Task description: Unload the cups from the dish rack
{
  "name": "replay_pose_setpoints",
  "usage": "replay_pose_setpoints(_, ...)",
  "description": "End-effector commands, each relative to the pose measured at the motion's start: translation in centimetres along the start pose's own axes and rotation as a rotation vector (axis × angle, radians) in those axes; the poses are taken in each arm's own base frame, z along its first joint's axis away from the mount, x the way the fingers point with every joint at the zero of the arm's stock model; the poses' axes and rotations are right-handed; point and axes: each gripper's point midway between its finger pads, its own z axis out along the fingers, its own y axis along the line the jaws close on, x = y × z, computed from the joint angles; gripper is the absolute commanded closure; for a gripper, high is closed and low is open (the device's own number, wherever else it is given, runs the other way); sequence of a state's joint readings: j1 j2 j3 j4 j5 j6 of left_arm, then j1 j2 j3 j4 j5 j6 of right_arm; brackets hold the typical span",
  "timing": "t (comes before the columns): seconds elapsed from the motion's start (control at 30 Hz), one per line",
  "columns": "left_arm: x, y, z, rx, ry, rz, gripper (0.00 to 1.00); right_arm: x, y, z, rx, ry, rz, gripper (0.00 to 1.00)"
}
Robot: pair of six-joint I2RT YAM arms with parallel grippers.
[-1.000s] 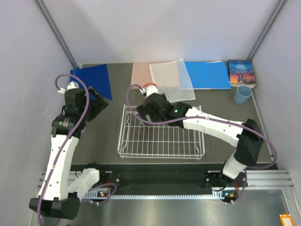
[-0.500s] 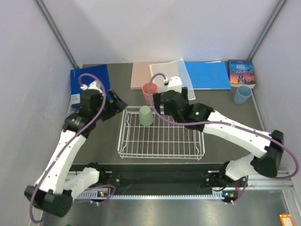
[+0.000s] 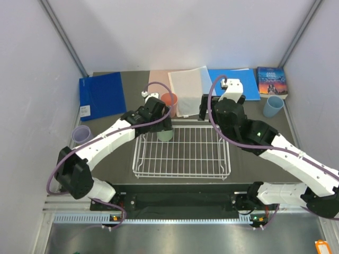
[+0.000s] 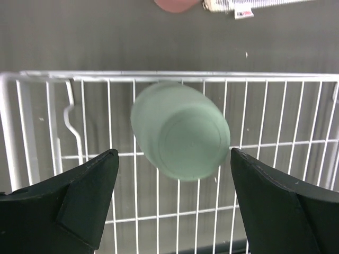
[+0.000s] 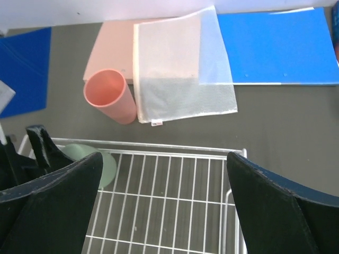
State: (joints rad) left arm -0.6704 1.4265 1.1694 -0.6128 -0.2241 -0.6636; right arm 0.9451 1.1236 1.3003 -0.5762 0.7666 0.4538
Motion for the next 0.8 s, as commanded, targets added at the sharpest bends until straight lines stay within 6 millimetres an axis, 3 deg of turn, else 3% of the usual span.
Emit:
replay_pose_setpoints(0.0, -4.2, -1.1, 0.3, -0.007, -0.13, 0.038, 0.09, 0.7, -1.8, -0.1, 0.043, 0.003, 0.013, 0.0)
replay_pose_setpoints(0.17, -4.6, -1.3, 1.6, -0.02, -0.145, 0.052, 0.09, 1.5, -1.7, 0.1, 0.032, 0.023, 0.019, 0.01)
replay_pose_setpoints(0.3, -3.8, -1.4, 2.6, -0.029, -0.108, 0.055, 0.12, 2.1, -1.7, 0.4, 0.034, 0.038, 0.013, 0.0)
replay_pose_setpoints(0.53, -2.3, -0.9, 2.8, -0.026, -0.073, 0.043, 0.25, 2.7, -2.0, 0.8, 0.041, 0.054, 0.001, 0.0)
replay_pose_setpoints(0.57, -2.2, -0.8, 2.8, -0.029, -0.074, 0.042, 0.28, 2.7, -1.9, 0.8, 0.039, 0.055, 0.006, 0.0)
replay_pose_setpoints(0.67, -2.0, -0.4, 2.9, -0.044, -0.072, 0.048, 0.52, 3.0, -1.7, 1.0, 0.033, 0.062, 0.008, 0.0)
replay_pose_setpoints(0.7, -2.2, -0.4, 2.7, -0.046, -0.075, 0.046, 0.65, 3.0, -1.7, 1.0, 0.034, 0.062, 0.014, 0.0)
replay_pose_setpoints(0.77, -2.3, -0.3, 2.2, -0.055, -0.072, 0.043, 0.81, 2.8, -1.8, 0.9, 0.035, 0.058, 0.017, 0.0)
